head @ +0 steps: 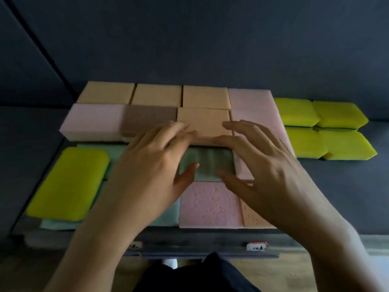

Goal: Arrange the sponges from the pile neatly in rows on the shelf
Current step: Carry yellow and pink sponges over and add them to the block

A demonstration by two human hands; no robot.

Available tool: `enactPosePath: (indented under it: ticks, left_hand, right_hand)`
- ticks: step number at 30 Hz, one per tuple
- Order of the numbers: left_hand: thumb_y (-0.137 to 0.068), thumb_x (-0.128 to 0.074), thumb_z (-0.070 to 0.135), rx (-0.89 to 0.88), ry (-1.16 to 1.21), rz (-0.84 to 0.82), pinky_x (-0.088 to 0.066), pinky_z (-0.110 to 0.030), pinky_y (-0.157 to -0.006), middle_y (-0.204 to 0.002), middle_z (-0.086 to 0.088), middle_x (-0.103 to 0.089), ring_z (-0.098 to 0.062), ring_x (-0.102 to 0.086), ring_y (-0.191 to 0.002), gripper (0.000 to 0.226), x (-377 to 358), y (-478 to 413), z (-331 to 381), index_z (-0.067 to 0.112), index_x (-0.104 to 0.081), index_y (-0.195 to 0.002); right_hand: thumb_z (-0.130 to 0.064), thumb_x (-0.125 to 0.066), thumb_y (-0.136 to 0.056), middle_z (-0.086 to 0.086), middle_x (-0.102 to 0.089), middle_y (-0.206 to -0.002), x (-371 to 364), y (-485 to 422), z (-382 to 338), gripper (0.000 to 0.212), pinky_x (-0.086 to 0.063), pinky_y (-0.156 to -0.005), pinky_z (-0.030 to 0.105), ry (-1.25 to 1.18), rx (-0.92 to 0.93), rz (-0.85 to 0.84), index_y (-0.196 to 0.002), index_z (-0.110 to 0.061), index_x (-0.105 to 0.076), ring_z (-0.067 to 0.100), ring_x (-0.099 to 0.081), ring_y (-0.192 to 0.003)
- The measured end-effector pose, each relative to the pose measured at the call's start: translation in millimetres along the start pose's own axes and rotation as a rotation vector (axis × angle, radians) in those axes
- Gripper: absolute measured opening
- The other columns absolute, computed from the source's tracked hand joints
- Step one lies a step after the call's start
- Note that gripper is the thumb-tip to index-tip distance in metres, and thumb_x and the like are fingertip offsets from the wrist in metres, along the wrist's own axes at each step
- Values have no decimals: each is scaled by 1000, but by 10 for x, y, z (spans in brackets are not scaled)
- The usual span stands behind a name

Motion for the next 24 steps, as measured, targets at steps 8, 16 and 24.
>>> enactPosePath:
  ticks: [8,16,24]
  left_hand:
    - [-83,-63,39,271,-127,63,-47,-39,-93,-136,-1,-52,-24,-52,-121,53,397,722,-592,14,-57,-130]
    - [-83,-31,77,444,-160,-56,-52,-43,-82,-139,-9,-49,-31,-56,-116,84,318,1132,-1011,15,-43,-139]
    - [-76,-58,61,246,221,-29,-37,-18,-89,-140,16,-41,-7,-45,-120,76,457,1185,-1104,28,-41,-141]
  right_hand:
    - [-46,-54,-92,-6,-46,-140,-330,-421,-795,48,-40,-104,34,-98,176,-45,-136,-27,-50,19,-43,-130]
    - [-43,-58,-91,-4,-47,-139,-617,-614,-1226,52,-45,-102,39,-135,205,-121,-138,-26,-48,19,-44,-129]
    - [-47,-66,-85,-11,-38,-148,-613,-542,-1327,70,-43,-105,35,-165,185,-179,-146,-30,-36,11,-37,-136]
Point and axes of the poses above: each hand's wrist, its own y-axis away from the middle knuckle, its own x-axis out of the back of the hand, z = x × y, the point moved 2 cm from there along -y, towards the middle knuckle
